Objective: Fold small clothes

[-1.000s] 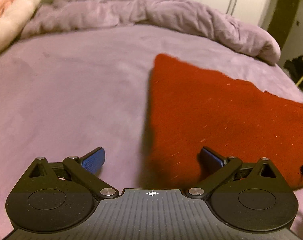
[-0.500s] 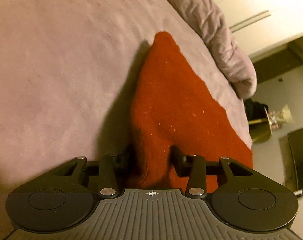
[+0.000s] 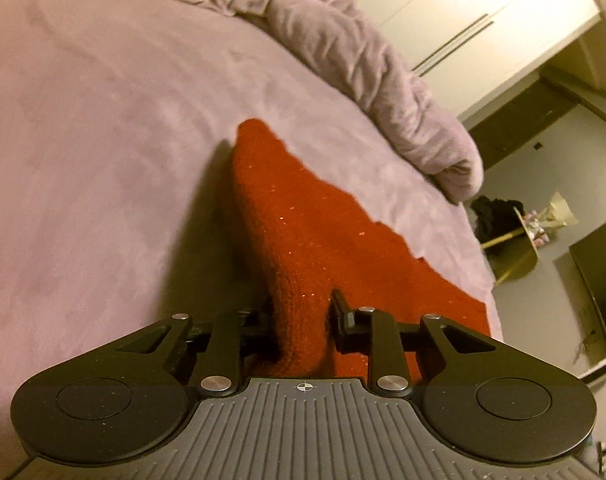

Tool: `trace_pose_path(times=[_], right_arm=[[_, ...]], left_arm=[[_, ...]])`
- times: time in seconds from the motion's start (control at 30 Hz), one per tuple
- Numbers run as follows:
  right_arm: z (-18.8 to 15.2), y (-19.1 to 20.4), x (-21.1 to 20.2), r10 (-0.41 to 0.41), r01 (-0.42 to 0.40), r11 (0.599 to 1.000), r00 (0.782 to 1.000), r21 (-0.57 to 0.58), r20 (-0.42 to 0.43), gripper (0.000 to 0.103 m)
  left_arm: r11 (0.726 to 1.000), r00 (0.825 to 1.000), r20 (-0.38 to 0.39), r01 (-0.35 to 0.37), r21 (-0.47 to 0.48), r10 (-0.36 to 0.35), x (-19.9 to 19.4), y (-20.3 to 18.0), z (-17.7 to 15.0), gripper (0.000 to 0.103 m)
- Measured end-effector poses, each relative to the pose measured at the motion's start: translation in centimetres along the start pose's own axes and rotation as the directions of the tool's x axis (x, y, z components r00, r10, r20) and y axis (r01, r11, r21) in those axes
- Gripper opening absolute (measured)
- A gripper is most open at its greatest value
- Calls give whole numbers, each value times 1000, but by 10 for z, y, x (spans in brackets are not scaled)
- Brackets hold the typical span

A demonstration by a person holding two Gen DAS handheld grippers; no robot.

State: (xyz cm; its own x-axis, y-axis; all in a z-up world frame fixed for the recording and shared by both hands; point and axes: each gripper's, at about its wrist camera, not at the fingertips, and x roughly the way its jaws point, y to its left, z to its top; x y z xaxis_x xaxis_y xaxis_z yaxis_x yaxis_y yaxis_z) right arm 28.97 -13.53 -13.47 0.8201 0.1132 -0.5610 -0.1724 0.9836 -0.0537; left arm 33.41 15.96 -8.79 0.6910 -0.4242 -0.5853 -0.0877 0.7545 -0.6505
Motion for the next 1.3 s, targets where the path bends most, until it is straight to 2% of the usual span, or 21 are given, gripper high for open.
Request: trace_pose_path(times=[0.1, 0.17, 0.27, 0.4, 0.5, 0.6, 0.7, 0.77, 0.87, 0.97, 1.17, 1.23, 1.3], right_arm=[[1, 10, -2, -28, 28, 997, 1000, -78, 6, 14], [11, 7, -13, -21, 22, 999, 999, -45, 29, 13], [16, 5, -18, -87, 90, 996, 991, -23, 101, 13], [1, 4, 14, -40, 41, 999, 999, -23, 21, 12], [14, 4, 19, -18, 16, 997, 1000, -80, -23, 11], [19, -3, -2, -25, 28, 993, 999, -112, 23, 11], [9, -25, -27, -77, 80, 995, 996, -52, 54, 13], [-2, -45, -46, -104, 103, 994, 992, 19, 67, 13], [-13, -71, -66, -186, 179, 980, 979, 86, 79, 13], [-22, -94, -81, -239, 228, 963, 969, 145, 68, 14], [-39, -112, -94, -261, 252, 956, 964, 147, 45, 15], [-45, -115, -97, -268, 259, 955, 963, 145, 41, 16], [-47, -123, -99, -278, 270, 951, 960, 151, 37, 16]], left_arm=[[1000, 1000, 6, -4, 24, 4, -2, -6, 1, 27], [1000, 1000, 6, -5, 21, 5, -2, -6, 1, 27], [1000, 1000, 5, -5, 13, 5, -3, -4, 0, 27], [1000, 1000, 3, -11, 15, 11, -3, -5, 1, 27], [999, 1000, 16, -17, 35, 16, -5, -12, 2, 27], [998, 1000, 22, -13, 61, 12, -8, -26, 3, 27], [990, 999, 32, -6, 140, 1, -13, -51, 2, 27], [982, 999, 35, 26, 188, -34, -15, -73, 1, 27], [964, 996, 29, 74, 254, -84, -11, -109, -5, 26], [939, 992, 4, 119, 323, -127, 3, -148, -20, 26], [882, 984, -88, 179, 436, -156, 55, -208, -73, 26], [884, 982, -123, 181, 432, -141, 75, -217, -90, 26], [899, 979, -156, 182, 397, -130, 97, -218, -106, 26]])
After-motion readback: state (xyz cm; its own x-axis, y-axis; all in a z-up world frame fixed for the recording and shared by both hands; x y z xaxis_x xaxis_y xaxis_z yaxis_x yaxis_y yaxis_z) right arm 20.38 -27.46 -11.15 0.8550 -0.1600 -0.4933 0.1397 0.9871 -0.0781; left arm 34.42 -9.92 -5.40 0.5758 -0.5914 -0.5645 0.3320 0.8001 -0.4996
